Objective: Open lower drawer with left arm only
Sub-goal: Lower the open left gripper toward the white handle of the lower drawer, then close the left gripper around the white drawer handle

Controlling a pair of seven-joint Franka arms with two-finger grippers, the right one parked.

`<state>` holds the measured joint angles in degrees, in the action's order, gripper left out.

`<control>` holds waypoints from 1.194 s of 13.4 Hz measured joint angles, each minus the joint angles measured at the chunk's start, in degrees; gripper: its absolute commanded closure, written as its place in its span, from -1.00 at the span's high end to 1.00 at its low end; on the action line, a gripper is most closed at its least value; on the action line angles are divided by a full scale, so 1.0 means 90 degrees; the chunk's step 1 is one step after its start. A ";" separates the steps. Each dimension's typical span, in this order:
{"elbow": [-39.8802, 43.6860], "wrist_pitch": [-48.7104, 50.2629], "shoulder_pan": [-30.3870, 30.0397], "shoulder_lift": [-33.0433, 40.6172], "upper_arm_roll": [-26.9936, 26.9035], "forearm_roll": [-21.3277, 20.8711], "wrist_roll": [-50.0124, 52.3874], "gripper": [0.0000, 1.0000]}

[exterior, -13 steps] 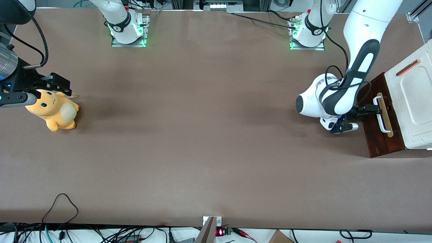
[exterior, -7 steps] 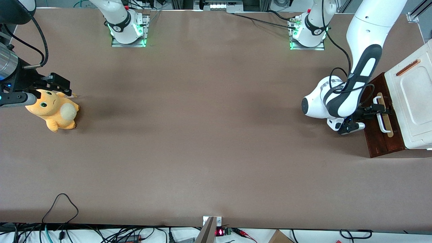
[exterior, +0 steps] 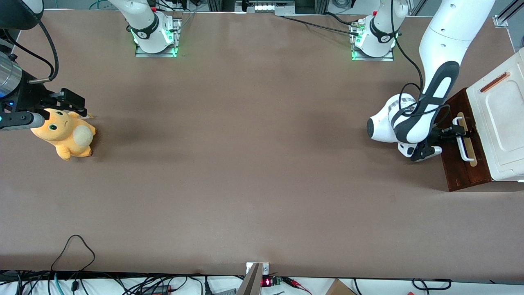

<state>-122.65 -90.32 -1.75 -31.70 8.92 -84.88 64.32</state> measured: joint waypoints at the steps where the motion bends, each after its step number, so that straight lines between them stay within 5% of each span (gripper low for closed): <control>1: 0.0000 0.0011 0.0000 0.0000 0.0003 -0.0004 0.0003 -0.05; 4: 0.0002 0.0098 0.0017 0.0005 0.0019 -0.0021 0.0023 -0.07; 8: 0.0002 0.0097 0.0032 0.0005 0.0025 -0.0021 0.0038 -0.53; 12: 0.0004 0.0144 0.0049 0.0029 0.0029 -0.0036 0.0047 -0.64; 16: 0.0004 0.0151 0.0050 0.0033 0.0028 -0.0037 0.0046 -1.00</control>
<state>-122.62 -88.96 -1.30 -31.40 9.17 -85.21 64.74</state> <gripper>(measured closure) 0.824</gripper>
